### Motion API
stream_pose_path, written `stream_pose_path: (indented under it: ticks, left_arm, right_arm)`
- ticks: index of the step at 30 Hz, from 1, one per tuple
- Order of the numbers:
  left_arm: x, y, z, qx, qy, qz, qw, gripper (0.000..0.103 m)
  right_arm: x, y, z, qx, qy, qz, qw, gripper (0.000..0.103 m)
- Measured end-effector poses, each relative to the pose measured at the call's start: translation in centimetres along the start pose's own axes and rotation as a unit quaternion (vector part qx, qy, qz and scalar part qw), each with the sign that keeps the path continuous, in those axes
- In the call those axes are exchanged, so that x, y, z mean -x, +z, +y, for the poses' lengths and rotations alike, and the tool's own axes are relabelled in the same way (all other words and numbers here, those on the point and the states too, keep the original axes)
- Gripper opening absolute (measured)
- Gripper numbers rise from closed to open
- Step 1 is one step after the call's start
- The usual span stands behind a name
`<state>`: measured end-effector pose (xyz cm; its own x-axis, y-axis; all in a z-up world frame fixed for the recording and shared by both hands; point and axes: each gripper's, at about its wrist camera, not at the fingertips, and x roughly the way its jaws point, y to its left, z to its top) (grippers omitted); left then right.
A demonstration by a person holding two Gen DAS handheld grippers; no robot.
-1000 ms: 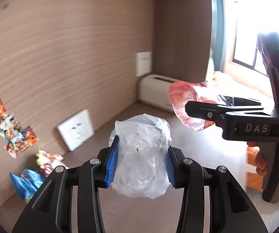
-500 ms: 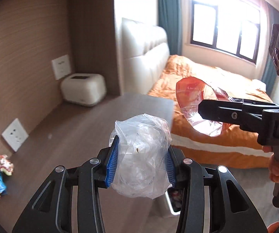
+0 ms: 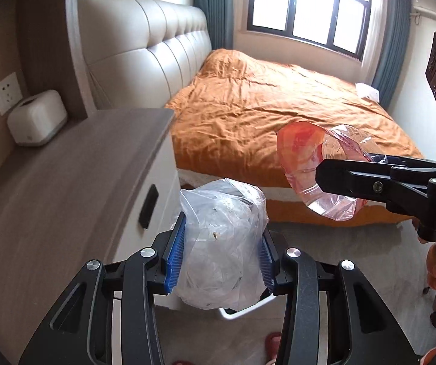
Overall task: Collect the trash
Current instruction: 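Carry the plastic ball and bottle over the wastebasket with both grippers, then open both grippers to drop the ball and bottle into the wastebasket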
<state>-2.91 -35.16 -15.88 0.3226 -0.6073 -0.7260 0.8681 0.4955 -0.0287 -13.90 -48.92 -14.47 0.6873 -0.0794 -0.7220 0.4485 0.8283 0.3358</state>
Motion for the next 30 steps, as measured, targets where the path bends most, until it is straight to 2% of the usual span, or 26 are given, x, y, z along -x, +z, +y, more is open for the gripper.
stream_pose_path:
  ticks: [5, 11, 15, 26, 27, 28, 29, 30]
  left_arm:
    - [-4.6, -1.6, -1.9, -0.013, -0.017, 0.03, 0.9993, 0.042]
    - [-11.0, -5.1, -3.0, -0.014, -0.054, 0.063, 0.9965, 0.042]
    - [-16.0, -8.3, -2.9, -0.008, -0.086, 0.091, 0.9921, 0.042]
    - [-29.6, -18.4, -2.1, 0.007, -0.135, 0.164, 0.9772, 0.044]
    - [-30.2, -18.8, -2.1, 0.009, -0.138, 0.168, 0.9761, 0.055]
    - [-31.3, -19.6, -2.0, 0.013, -0.144, 0.176, 0.9736, 0.087]
    - [-32.2, -20.3, -1.9, 0.017, -0.146, 0.181, 0.9725, 0.099]
    - [-32.6, -20.8, -1.8, 0.019, -0.144, 0.179, 0.9731, 0.098]
  right_arm:
    - [-1.7, -1.6, -3.0, -0.024, -0.014, 0.018, 0.999, 0.096]
    - [-6.5, -3.8, -6.1, -0.044, -0.023, 0.053, 0.997, 0.096]
    - [-11.6, -5.8, -8.2, -0.057, -0.026, 0.081, 0.995, 0.096]
    - [-27.2, -14.2, -13.7, -0.113, -0.015, 0.171, 0.979, 0.096]
    - [-28.2, -14.8, -14.0, -0.114, -0.016, 0.177, 0.977, 0.096]
    - [-29.3, -15.5, -14.3, -0.114, -0.016, 0.185, 0.976, 0.097]
    - [-30.5, -16.3, -14.8, -0.117, -0.013, 0.194, 0.974, 0.098]
    - [-31.3, -16.8, -15.1, -0.119, -0.014, 0.198, 0.973, 0.098]
